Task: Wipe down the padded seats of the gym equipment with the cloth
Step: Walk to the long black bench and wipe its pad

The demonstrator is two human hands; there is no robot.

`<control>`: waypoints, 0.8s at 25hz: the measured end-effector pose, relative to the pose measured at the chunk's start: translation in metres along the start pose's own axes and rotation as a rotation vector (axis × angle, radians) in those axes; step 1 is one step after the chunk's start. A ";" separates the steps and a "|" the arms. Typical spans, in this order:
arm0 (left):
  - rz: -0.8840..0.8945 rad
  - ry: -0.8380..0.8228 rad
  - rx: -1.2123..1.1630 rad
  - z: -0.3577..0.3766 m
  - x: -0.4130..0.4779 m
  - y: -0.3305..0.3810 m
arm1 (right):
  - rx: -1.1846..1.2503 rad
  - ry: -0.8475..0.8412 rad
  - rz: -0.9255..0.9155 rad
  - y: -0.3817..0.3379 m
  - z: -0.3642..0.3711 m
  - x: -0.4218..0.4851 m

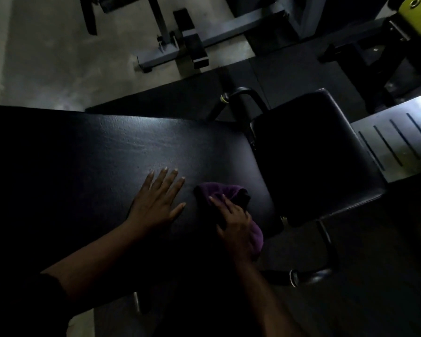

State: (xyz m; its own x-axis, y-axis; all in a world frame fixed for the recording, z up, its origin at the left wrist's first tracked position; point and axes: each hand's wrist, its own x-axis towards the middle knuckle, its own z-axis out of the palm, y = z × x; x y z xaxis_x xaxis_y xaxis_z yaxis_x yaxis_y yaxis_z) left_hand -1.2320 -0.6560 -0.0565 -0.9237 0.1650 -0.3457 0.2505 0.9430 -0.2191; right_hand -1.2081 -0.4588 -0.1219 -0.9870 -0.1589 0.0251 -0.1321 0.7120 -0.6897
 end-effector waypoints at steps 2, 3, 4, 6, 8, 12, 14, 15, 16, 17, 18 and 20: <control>-0.014 0.005 -0.025 -0.004 0.005 -0.005 | 0.290 0.077 -0.041 0.012 -0.021 0.025; -0.028 0.019 -0.021 -0.006 0.009 -0.010 | 0.414 0.130 0.053 0.023 -0.028 0.046; -0.042 0.026 -0.015 -0.006 0.013 -0.015 | 0.500 0.168 0.170 0.038 -0.029 0.072; -0.054 0.018 -0.002 -0.002 0.018 -0.023 | 0.421 0.070 0.350 0.065 -0.022 0.117; -0.070 0.011 0.014 0.005 0.020 -0.026 | 0.078 -0.185 0.426 0.085 0.003 0.140; -0.060 0.082 0.029 0.012 0.021 -0.024 | -0.105 -0.107 0.463 0.065 0.030 0.141; -0.061 0.105 0.037 0.013 0.022 -0.024 | -0.095 0.006 0.293 0.034 0.034 0.131; -0.062 0.102 0.044 0.012 0.022 -0.024 | -0.075 0.026 0.215 0.017 0.038 0.122; -0.062 0.100 0.045 0.011 0.023 -0.024 | -0.061 0.001 0.149 -0.002 0.040 0.109; -0.058 0.108 0.049 0.011 0.023 -0.023 | -0.029 -0.039 0.088 -0.020 0.039 0.096; -0.052 0.124 0.054 0.011 0.023 -0.023 | 0.010 -0.088 0.019 -0.029 0.034 0.085; -0.051 0.159 0.059 0.011 0.022 -0.021 | 0.172 -0.141 -0.072 -0.014 0.019 0.094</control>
State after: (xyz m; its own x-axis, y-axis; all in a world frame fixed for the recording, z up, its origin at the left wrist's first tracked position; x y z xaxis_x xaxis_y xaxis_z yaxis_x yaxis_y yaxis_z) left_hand -1.2539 -0.6757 -0.0698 -0.9686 0.1659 -0.1849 0.2148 0.9334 -0.2875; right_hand -1.2973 -0.4973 -0.1238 -0.9515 -0.3072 -0.0144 -0.1720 0.5703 -0.8032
